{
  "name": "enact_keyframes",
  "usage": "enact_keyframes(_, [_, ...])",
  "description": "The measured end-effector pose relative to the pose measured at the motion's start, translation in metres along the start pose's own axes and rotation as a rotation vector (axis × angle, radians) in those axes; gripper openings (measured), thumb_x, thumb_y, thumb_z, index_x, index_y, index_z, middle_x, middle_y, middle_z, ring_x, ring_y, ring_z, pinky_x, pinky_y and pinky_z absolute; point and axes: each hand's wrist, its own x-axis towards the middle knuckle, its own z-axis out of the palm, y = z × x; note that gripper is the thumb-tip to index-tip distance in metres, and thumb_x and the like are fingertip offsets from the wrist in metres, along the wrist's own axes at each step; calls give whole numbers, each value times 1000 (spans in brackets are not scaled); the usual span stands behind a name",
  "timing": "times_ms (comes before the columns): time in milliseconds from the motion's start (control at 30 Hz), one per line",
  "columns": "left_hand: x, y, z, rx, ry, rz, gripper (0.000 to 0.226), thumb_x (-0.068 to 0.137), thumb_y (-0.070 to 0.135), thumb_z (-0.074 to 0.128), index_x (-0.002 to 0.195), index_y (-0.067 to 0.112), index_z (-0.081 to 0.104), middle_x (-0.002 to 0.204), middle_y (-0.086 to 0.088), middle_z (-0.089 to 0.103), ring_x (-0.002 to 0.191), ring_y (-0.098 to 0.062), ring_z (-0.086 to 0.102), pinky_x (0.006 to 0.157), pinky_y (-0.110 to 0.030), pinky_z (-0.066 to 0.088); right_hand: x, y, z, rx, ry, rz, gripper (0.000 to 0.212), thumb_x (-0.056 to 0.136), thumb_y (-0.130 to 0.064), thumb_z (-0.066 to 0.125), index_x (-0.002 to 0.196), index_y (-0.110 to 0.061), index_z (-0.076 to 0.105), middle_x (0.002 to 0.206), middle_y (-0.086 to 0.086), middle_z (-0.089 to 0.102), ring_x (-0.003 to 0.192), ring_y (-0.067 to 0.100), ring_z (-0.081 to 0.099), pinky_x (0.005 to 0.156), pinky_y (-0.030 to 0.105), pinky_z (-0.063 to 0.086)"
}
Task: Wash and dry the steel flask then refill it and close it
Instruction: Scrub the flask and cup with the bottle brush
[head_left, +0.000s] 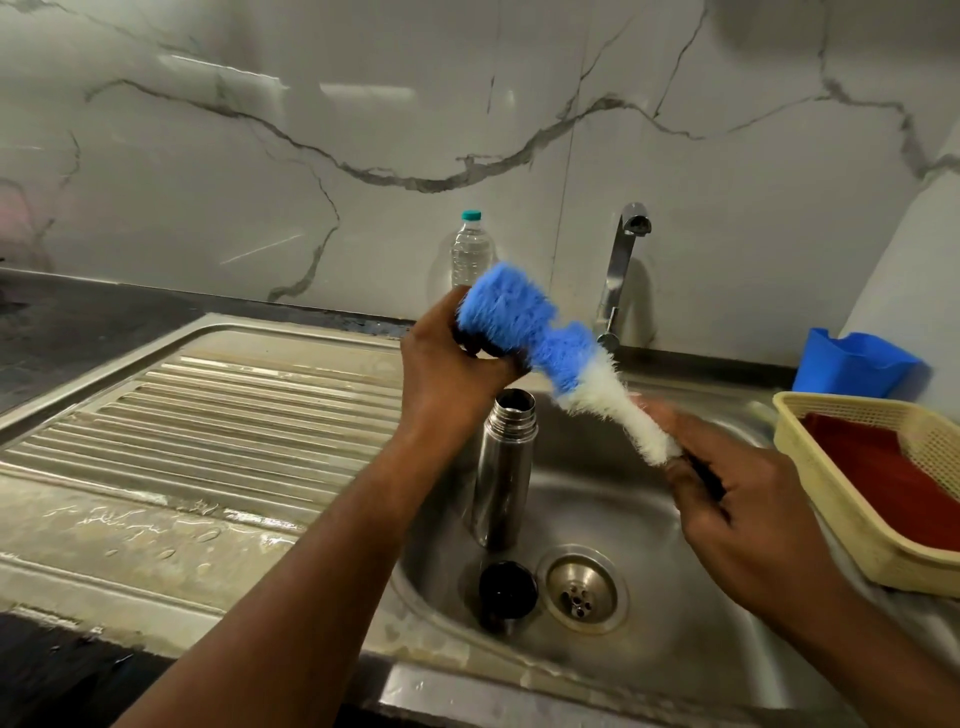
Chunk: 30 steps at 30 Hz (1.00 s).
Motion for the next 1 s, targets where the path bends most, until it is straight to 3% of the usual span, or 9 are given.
enact_keyframes(33, [-1, -1, -1, 43, -6, 54, 50, 69, 15, 98, 105, 25, 64, 88, 12, 69, 79, 0, 68, 66, -17, 56, 0, 2, 0, -42, -10, -12, 70, 89, 4, 67, 148, -32, 55, 103, -6, 73, 76, 11, 66, 64, 33, 55])
enact_keyframes(133, [1, -2, -3, 139, 18, 8, 66, 65, 26, 100, 113, 24, 55, 87, 11, 67, 72, -1, 64, 62, -13, 51, 0, 4, -5, -139, 14, 57, 69, 90, -1, 67, 150, -33, 53, 88, -4, 68, 67, 2, 56, 57, 26, 44])
enact_keyframes(267, [3, -6, -6, 172, 22, 49, 48, 64, 28, 101, 97, 23, 66, 81, 12, 67, 70, 1, 63, 60, -14, 48, -2, -1, -4, -165, 4, -5, 65, 91, -2, 64, 149, -30, 55, 96, -9, 70, 66, -6, 52, 57, 19, 41])
enact_keyframes(400, [1, -4, -4, 183, 35, 20, 46, 64, 31, 98, 105, 29, 77, 88, 14, 73, 72, -3, 64, 64, -19, 57, -1, -2, -4, -157, 46, 90, 67, 92, -4, 64, 151, -33, 51, 77, -4, 63, 57, 3, 51, 51, 26, 42])
enact_keyframes(600, [-1, 3, -4, 152, 31, -6, 42, 63, 26, 97, 96, 42, 76, 86, 17, 72, 78, 8, 68, 68, -12, 54, -1, -2, -4, -110, 98, 95, 68, 91, 2, 67, 147, -33, 53, 86, -7, 63, 65, 0, 54, 58, 20, 42])
enact_keyframes(700, [0, 2, -3, 133, 38, -76, 34, 59, 29, 99, 83, 34, 75, 77, 14, 72, 71, 7, 68, 63, -11, 50, -4, -3, 2, -88, 53, 71, 68, 90, 1, 65, 148, -32, 55, 92, -3, 71, 65, 6, 59, 56, 33, 52])
enact_keyframes(800, [-1, -1, -2, 114, 23, -59, 42, 58, 33, 94, 98, 31, 81, 88, 10, 77, 82, 1, 73, 72, -22, 60, -3, -3, 2, -101, 70, 99, 68, 91, 0, 65, 148, -36, 53, 86, -2, 70, 63, 8, 59, 55, 33, 51])
enact_keyframes(933, [-1, -3, 0, 94, 19, -85, 48, 56, 35, 94, 101, 26, 80, 87, 9, 77, 82, -2, 74, 69, -20, 58, -3, -3, 3, -64, 60, 107, 65, 92, -1, 66, 146, -35, 56, 97, 1, 74, 74, 14, 66, 65, 41, 58])
enact_keyframes(1000, [-1, -3, 0, 110, 19, -83, 45, 57, 30, 92, 100, 27, 79, 88, 10, 75, 80, -1, 72, 69, -15, 56, -4, -4, 4, -78, 61, 125, 66, 93, -2, 66, 146, -38, 53, 90, -2, 72, 67, 8, 62, 58, 36, 55])
